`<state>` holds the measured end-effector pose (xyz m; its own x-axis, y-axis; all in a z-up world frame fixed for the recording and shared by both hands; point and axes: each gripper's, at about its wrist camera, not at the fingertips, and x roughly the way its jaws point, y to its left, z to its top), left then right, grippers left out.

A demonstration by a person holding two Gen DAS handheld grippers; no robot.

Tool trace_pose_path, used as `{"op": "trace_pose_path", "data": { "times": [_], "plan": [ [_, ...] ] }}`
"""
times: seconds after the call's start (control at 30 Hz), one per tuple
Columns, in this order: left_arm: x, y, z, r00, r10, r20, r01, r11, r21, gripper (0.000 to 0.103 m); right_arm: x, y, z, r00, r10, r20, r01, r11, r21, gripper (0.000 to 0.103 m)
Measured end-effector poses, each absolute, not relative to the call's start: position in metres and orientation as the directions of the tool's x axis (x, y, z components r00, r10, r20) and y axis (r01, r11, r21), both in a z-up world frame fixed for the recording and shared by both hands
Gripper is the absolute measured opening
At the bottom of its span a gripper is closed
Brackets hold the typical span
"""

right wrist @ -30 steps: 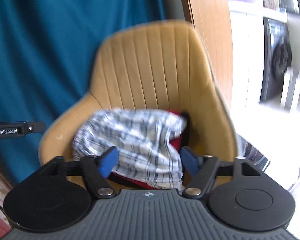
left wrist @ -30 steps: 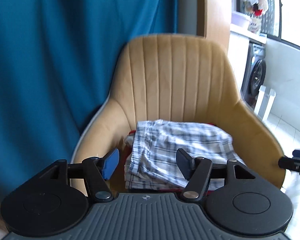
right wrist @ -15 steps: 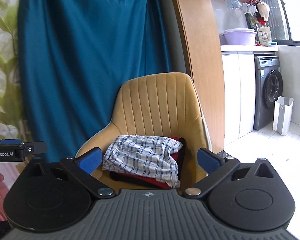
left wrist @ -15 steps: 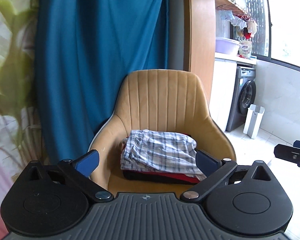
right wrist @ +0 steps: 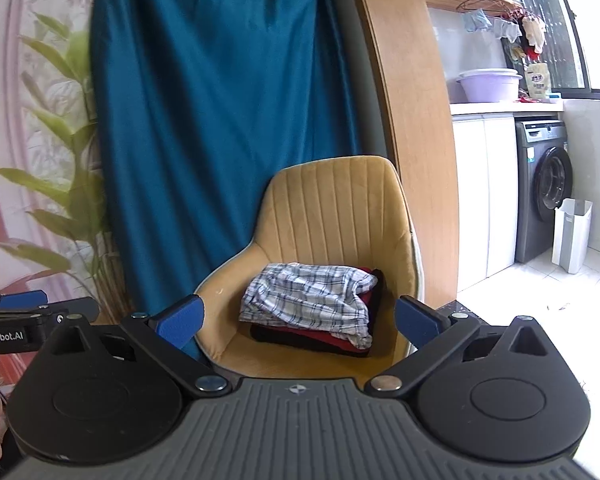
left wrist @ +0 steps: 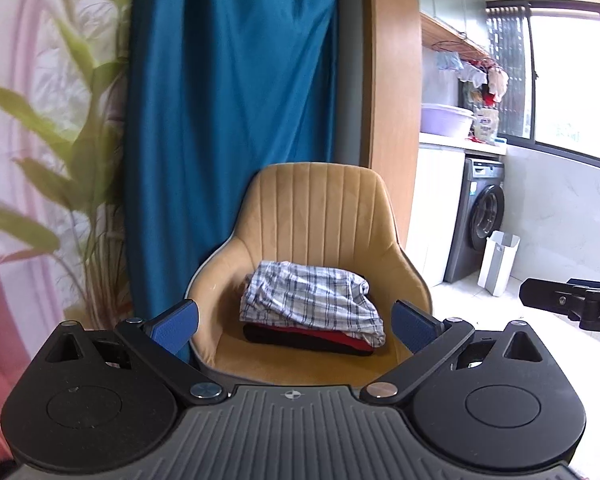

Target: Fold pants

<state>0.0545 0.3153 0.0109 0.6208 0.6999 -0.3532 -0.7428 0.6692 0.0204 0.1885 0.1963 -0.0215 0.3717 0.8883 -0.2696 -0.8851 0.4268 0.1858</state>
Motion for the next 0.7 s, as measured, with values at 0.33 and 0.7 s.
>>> {"op": "trace_pose_path", "data": {
  "times": [0.33,0.7],
  "plan": [
    [0.043,0.296,0.012,0.587,0.739,-0.331,-0.772,0.634,0.047,0.103,0.182,0.188,-0.02,0.361,0.897,-0.253,-0.89,0.413,0.193,0.103],
    [0.034,0.293,0.016,0.585,0.748,-0.313,-0.778,0.626,0.042,0.103,0.175,0.186,-0.015,0.361,0.901,-0.241,-0.894,0.408,0.183,0.103]
  ]
}}
